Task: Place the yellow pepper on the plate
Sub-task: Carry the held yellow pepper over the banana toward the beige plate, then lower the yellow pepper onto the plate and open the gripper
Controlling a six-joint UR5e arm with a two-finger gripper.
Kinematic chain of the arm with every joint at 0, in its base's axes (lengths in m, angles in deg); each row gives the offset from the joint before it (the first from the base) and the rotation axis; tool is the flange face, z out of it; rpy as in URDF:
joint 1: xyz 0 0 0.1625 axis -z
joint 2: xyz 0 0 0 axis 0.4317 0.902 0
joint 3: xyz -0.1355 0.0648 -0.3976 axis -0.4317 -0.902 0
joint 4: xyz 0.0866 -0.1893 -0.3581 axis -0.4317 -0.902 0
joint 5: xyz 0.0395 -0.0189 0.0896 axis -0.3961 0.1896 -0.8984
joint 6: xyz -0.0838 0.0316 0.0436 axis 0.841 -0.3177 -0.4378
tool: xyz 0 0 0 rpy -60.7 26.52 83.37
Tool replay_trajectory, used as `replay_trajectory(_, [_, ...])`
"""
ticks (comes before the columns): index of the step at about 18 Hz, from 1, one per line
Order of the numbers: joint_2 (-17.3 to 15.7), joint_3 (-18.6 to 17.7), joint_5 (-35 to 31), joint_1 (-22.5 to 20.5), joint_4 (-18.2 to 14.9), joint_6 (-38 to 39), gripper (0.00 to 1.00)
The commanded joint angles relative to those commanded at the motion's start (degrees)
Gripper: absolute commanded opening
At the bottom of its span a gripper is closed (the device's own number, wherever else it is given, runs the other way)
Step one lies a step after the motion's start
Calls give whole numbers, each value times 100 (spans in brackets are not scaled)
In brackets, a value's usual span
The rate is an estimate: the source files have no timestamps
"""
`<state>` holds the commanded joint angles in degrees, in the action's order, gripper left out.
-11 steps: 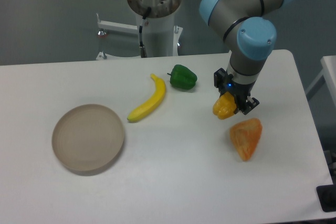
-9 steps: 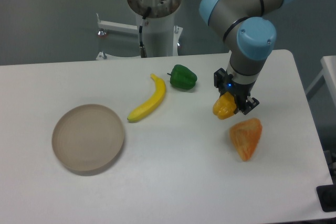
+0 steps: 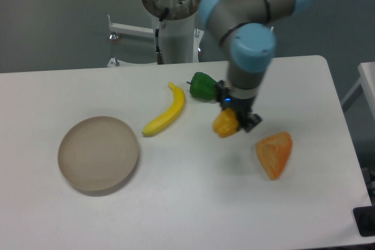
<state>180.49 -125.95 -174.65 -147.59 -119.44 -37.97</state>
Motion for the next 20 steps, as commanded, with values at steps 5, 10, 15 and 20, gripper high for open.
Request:
replay_trajectory(5, [96,-81,79,915,105,1230,24])
replay_trajectory(10, [508,-63,158,1714,325,1863,24])
replay_trajectory(15, [817,-45,334,2006,808,2111,28])
replay_trajectory(20, [1019,7,326,2050,1072,2137,59])
